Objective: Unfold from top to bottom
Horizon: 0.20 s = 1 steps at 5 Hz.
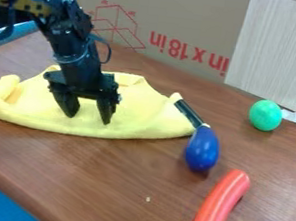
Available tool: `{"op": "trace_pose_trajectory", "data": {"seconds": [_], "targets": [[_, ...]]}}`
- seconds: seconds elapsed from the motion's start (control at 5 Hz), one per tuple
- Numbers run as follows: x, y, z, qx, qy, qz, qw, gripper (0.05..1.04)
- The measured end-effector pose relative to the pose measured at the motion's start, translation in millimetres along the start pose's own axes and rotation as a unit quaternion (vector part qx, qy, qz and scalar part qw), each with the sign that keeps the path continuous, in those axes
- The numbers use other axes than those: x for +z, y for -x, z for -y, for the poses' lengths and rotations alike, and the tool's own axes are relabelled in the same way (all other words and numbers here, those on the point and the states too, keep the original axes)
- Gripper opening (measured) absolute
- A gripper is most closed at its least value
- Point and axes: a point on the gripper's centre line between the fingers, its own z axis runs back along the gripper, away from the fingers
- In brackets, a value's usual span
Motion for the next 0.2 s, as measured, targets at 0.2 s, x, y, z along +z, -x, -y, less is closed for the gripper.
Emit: {"op": "trace_pose_trajectory", "data": {"seconds": [0.2], "targets": [[-9.2, -23.0, -6.2, 0.031, -0.013, 0.012, 0.9994, 1.0]]}}
